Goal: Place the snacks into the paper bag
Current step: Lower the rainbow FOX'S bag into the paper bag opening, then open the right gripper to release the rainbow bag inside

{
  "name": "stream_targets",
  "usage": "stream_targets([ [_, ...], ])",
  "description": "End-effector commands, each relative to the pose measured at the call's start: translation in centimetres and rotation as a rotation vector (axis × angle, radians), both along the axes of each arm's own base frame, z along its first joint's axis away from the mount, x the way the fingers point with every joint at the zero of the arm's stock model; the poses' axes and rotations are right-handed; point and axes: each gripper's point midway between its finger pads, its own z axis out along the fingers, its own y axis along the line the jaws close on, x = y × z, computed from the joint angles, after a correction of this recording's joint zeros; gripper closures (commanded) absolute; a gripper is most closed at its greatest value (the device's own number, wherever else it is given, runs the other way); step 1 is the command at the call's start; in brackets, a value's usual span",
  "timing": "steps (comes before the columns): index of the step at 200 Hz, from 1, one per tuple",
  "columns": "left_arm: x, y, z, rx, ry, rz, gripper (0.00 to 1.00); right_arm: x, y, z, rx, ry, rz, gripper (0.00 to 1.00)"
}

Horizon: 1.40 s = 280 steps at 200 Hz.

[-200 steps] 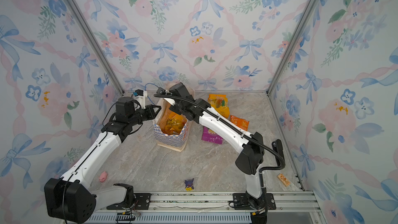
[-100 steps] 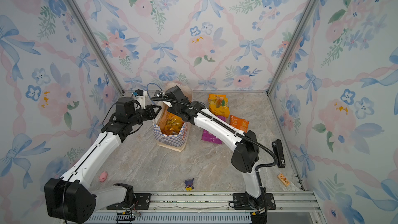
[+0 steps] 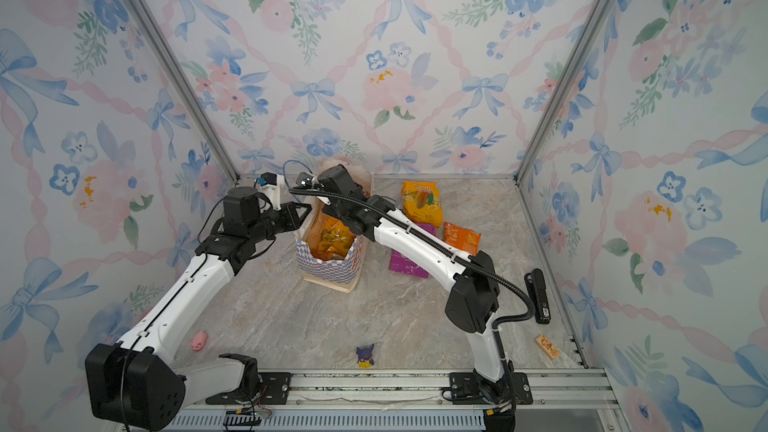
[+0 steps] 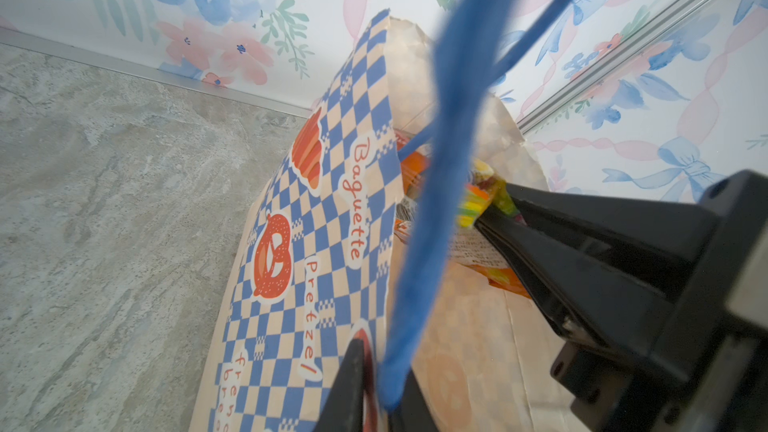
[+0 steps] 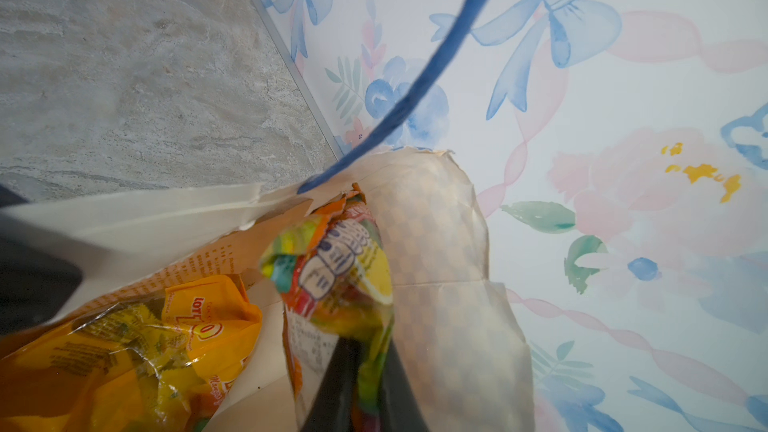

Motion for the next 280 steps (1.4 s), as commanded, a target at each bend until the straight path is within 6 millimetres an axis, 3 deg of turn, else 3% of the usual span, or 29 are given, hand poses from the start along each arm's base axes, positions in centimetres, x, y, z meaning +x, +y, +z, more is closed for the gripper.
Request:
stream_targets([
  [1,0.0,-0.1,1.1,0.001,-0.033,-0.003,0.86,-0.1,0.6,0.7,0.01,-0.04,-0.005,0.88],
  [87,0.0,-0.1,1.2,-0.001,-0.034,-0.003,0.86,0.1,0.6,0.2,-0.012,-0.042,-0.011,0.95],
  [108,-0.1,-0.1,1.3,0.001,-0.036,-0.003,0.86,0.0,0.5,0.2,-0.015,-0.043,-0.016,0.84],
  [126,-0.1,0.0,1.2,0.003,-0.034,-0.001,0.86,-0.2,0.5,0.3,-0.015,-0.039,-0.015,0.82],
  [179,0.0,-0.1,1.1,0.003,-0.031,-0.002,0.86,-0.7,0.5,0.1,-0.013,-0.014,-0.003,0.85],
  [199,0.1,-0.1,1.1,0.003,-0.03,-0.002,0.86,-1.3,0.4,1.3,0.035,-0.001,0.008,0.85],
  [243,0.1,-0.1,1.1,0.005,-0.03,-0.002,0.86,-4.0,-0.4,5.9,0.19,0.041,0.061,0.78],
  [280,0.1,-0.1,1.1,0.004,-0.032,-0.002,0.86,-6.3,-2.9,9.9,0.314,0.057,0.061,0.66],
])
